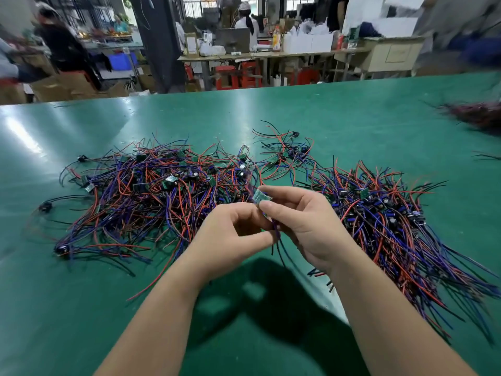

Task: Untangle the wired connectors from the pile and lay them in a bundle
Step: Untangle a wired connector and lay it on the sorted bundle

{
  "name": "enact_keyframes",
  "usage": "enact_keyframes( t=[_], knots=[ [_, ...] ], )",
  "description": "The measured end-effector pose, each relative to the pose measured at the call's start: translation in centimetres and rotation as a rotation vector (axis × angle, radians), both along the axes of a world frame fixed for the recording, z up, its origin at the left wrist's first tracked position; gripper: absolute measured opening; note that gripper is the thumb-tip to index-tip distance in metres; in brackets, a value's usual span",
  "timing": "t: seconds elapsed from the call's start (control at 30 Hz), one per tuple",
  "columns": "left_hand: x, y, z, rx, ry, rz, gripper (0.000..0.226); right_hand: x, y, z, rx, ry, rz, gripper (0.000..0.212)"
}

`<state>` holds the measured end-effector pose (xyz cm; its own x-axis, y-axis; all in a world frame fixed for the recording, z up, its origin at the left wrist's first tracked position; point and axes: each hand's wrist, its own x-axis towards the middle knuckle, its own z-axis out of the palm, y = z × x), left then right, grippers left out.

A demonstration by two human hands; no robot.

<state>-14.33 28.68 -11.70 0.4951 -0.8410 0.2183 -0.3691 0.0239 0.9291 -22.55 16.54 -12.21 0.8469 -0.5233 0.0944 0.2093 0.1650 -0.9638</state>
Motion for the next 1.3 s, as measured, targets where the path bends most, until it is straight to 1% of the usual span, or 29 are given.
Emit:
enact_keyframes(
  t=[0.07, 0.1, 0.17, 0.2, 0.23, 0.3, 0.37, 0.43, 0.5, 0.57, 0.67, 0.73, 0.8, 0.83, 0.9, 0.97, 1.03, 1.07, 1.1, 1.13, 1.17, 1.2, 1.23, 1.3],
  knots=[
    [0.5, 0.0, -0.1, 0.096, 0.052, 0.006, 0.004, -0.1, 0.0, 0.0, -0.021, -0.015, 0.017, 0.025],
    [0.9, -0.1, 0.0, 0.15, 0.116, 0.059, 0.005, -0.1, 0.0, -0.1, -0.044, -0.018, 0.017, 0.028],
    [1.5, -0.2, 0.3, 0.191, 0.401, 0.178, 0.018, -0.1, 0.0, -0.2, -0.102, -0.015, 0.033, 0.034],
    [1.7, -0.2, 0.3, 0.156, 0.511, 0.206, 0.027, 0.0, 0.1, -0.2, -0.157, -0.004, 0.048, 0.036],
    [1.9, -0.1, 0.3, 0.11, 0.535, 0.197, 0.031, 0.0, 0.2, -0.3, -0.227, 0.013, 0.06, 0.038],
    [1.5, 0.2, 0.1, 0.038, 0.462, 0.145, 0.027, -0.1, 0.3, -0.4, -0.362, 0.048, 0.075, 0.039],
    [1.2, 0.2, -0.2, 0.012, 0.44, 0.21, 0.016, -0.2, 0.2, -0.5, -0.479, 0.074, 0.055, 0.032],
    [1.4, -0.1, -0.1, -0.016, 0.502, 0.297, 0.006, -0.1, -0.1, -0.7, -0.566, 0.091, -0.043, 0.023],
    [1.8, -0.2, 0.1, -0.102, 0.595, 0.335, 0.004, 0.0, -0.4, -0.7, -0.553, 0.061, -0.17, 0.019],
    [2.3, 0.1, 0.5, -0.214, 0.651, 0.364, 0.006, -0.1, -0.8, -0.4, -0.454, -0.004, -0.248, 0.024],
    [2.9, 0.4, 0.9, -0.363, 0.724, 0.39, 0.011, -0.6, -1.5, 0.2, -0.291, -0.097, -0.276, 0.031],
    [3.2, 0.6, 1.0, -0.414, 0.793, 0.398, 0.015, -0.8, -1.6, 0.6, -0.163, -0.173, -0.226, 0.031],
    [3.4, 0.9, 1.3, -0.445, 0.937, 0.355, 0.017, -1.0, -1.6, 1.0, -0.052, -0.251, -0.161, 0.028],
    [3.5, 1.0, 1.4, -0.466, 1.035, 0.295, 0.019, -1.1, -1.6, 1.1, -0.02, -0.274, -0.128, 0.027],
    [3.6, 1.4, 1.4, -0.512, 1.189, 0.139, 0.023, -1.4, -1.5, 1.2, -0.036, -0.267, -0.036, 0.026],
    [3.4, 1.8, 1.5, -0.538, 1.259, 0.001, 0.026, -1.5, -1.3, 1.1, -0.159, -0.172, 0.115, 0.022],
    [3.4, 2.0, 1.3, -0.564, 1.375, -0.176, 0.033, -1.3, -0.8, 0.5, -0.361, 0.016, 0.241, 0.017],
    [3.1, 2.1, 1.6, -0.531, 1.407, -0.227, 0.033, -1.1, -0.6, 0.1, -0.454, 0.106, 0.251, 0.013],
    [3.2, 2.1, 1.3, -0.475, 1.364, -0.234, 0.026, -1.0, -0.5, -0.1, -0.511, 0.158, 0.225, 0.011],
    [3.1, 2.0, 1.2, -0.377, 1.224, -0.159, 0.023, -0.8, -0.4, -0.2, -0.524, 0.167, 0.179, 0.011],
    [3.0, 1.7, 1.0, -0.292, 1.037, -0.05, 0.038, -0.7, -0.3, -0.2, -0.504, 0.138, 0.132, 0.012],
    [2.7, 1.4, 1.1, -0.214, 0.935, -0.007, 0.051, -0.6, -0.3, -0.1, -0.47, 0.089, 0.092, 0.014],
    [2.4, 1.1, 0.8, -0.185, 0.916, -0.047, 0.052, -0.6, -0.4, -0.1, -0.427, 0.039, 0.067, 0.016],
    [1.4, 0.8, 0.7, -0.113, 0.92, -0.175, 0.043, -0.5, -0.3, 0.1, -0.283, -0.05, 0.071, 0.015]
  ],
)
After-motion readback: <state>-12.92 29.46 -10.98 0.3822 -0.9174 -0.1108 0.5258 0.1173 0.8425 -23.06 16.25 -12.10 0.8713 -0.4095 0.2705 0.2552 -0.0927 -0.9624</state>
